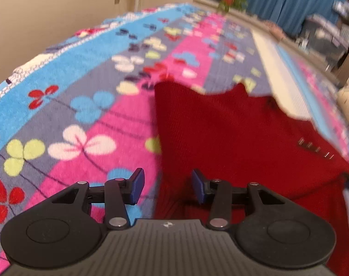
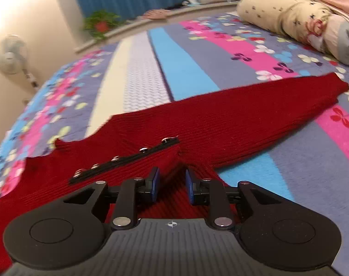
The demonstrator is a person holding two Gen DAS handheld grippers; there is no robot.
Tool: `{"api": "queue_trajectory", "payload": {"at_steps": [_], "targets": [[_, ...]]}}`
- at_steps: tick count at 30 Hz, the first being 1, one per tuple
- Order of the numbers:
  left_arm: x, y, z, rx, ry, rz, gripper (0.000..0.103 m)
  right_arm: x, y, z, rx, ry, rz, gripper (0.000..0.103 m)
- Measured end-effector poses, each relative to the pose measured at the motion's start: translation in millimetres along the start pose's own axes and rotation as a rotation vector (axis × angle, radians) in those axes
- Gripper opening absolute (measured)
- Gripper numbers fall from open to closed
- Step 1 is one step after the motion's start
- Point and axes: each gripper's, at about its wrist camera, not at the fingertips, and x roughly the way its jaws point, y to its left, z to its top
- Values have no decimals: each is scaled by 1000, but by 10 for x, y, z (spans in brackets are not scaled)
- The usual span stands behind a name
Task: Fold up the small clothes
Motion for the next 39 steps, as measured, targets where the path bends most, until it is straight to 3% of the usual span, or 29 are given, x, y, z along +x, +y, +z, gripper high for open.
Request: {"api": "queue_trajectory", "payload": {"at_steps": [6, 9, 12, 14, 17, 20, 24, 28, 32, 34, 39], "targets": [[2, -121, -62, 43, -16, 63, 53, -629, -318, 58, -129, 54, 204, 52], [-63, -203, -76, 70, -51, 56, 53, -956, -502, 22, -257, 79, 232, 56], [-75, -270, -130, 111, -63, 110, 53, -1225, -728, -51, -339, 91, 233, 61], [-200, -288, -159, 126, -111, 133, 54, -1342, -898, -111, -347, 94, 227, 62], [-524, -279, -221, 157, -198, 157, 63, -1454, -1103, -227, -356, 69, 235, 62], [-895, -296, -259, 209, -264, 207, 67, -1521, -1119, -267, -393, 37, 198, 62], [-1418, -261, -481, 229, -329, 168, 75, -1591, -1104, -279, -403, -11, 217, 62], [-1628, -248, -809, 226, -356, 150, 78, -1674, -1117, -298, -371, 1, 247, 62], [-1568, -266, -1019, 186, -262, 178, 78, -1817, -1086, -327, -371, -18, 255, 62], [-1601, -277, -1064, 174, -258, 164, 78, -1876, -1070, -346, -362, -21, 264, 62], [-1558, -354, -1142, 287, -278, 214, 79, -1953, -1051, -371, -366, -36, 262, 62]]}}
